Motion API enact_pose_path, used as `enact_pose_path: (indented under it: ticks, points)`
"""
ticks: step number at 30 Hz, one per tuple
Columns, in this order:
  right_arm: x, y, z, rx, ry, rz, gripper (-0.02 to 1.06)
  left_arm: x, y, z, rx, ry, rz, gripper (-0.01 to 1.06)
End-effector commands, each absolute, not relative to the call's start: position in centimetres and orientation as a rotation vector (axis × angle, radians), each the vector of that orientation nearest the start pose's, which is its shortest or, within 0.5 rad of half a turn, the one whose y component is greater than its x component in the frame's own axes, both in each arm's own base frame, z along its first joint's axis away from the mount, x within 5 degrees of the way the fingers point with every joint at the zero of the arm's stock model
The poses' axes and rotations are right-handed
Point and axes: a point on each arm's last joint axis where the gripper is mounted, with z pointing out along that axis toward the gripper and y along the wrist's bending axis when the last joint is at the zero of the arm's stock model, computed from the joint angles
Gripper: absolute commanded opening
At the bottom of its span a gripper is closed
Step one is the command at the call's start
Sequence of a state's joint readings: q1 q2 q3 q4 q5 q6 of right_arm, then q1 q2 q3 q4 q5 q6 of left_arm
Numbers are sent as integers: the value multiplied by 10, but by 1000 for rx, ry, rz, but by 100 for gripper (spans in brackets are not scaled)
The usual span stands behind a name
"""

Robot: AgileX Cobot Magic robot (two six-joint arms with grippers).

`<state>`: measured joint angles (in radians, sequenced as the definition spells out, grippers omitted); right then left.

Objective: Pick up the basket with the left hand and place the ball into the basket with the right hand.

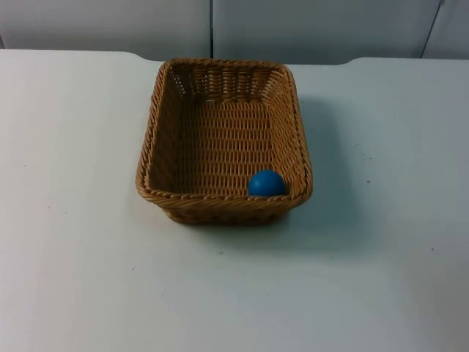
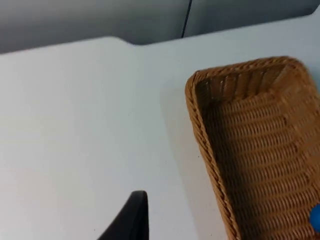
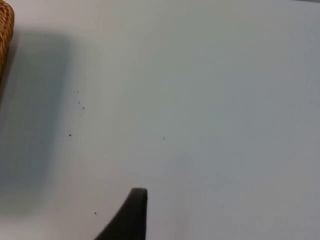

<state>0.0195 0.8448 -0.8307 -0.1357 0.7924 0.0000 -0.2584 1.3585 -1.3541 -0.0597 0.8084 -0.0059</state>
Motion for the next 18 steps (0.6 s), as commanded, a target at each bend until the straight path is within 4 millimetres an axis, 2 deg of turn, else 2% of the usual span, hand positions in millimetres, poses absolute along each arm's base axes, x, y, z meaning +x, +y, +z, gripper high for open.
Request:
enact_pose_path:
  ticks: [1, 2, 4, 5, 7, 9, 12, 18]
  points:
    - [159, -5, 341, -82, 2271, -139, 105, 248, -70, 405, 297, 2217, -193, 105]
    - [159, -5, 341, -82, 2271, -139, 105, 220, -61, 414, 302, 2161, -168, 105]
    - [159, -5, 341, -82, 2271, -139, 105, 169, -45, 419, 296, 2047, -137, 105]
    - [159, -5, 341, -82, 2271, -139, 105, 169, -45, 419, 296, 2047, -137, 105]
    - [159, -4, 341, -86, 2271, -132, 105, 120, -28, 426, 216, 1820, -139, 105]
    - [159, 0, 342, -116, 2265, -121, 105, 106, -19, 419, 164, 1837, -91, 105]
    - [159, 5, 342, -149, 2259, -108, 105, 106, -15, 412, 148, 1915, -46, 105]
    - [159, 6, 344, -140, 2240, -94, 105, 108, -11, 411, 182, 1915, 42, 105]
